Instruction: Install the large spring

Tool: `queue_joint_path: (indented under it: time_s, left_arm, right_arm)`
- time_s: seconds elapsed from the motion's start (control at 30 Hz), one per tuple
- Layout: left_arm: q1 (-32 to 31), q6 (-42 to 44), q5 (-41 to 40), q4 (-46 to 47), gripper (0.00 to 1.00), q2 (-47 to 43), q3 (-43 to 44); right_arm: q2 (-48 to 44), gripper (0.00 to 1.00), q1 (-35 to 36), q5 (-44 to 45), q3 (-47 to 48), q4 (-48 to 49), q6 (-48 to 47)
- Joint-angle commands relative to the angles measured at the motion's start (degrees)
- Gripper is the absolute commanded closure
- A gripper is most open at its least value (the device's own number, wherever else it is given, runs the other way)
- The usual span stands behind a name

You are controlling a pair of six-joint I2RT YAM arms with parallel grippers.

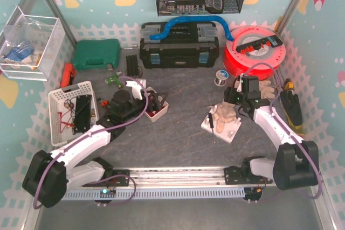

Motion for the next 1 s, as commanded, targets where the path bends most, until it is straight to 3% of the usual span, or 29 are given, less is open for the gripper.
queue_joint_path:
  time_s: [0.0, 0.2, 0.4, 0.73, 0.97]
  left_arm:
    - [-2.00, 1.83, -3.65, 4.65, 0.01, 1.32, -4.25]
    - [-6.20, 8.14, -4.56, 4.74, 0.01, 4.77, -3.05]
    - [-8.10, 11.12, -8.52, 3.62, 0.01, 6.96, -2.08]
    - [-9.18, 11.95, -11.05, 3.35, 0.01, 4.33, -2.71]
    - [-9.43, 11.97, -11.59, 3.04, 0.01, 4.39, -2.60]
  right_arm:
    - [5.56, 0.35, -0.69, 2.16, 0.65, -0.52, -0.89]
    - [13.37, 0.42, -0.81, 0.51, 2.98, -0.79, 0.17]
    - [14.33, 0.45, -2.04, 8.68, 2.75, -4.57, 0.52]
    - [13.04, 0.46, -5.18, -4.76, -2.80, -0.22, 2.12]
    - [13.69, 0.56, -5.16, -6.95, -4.42, 2.30, 2.98]
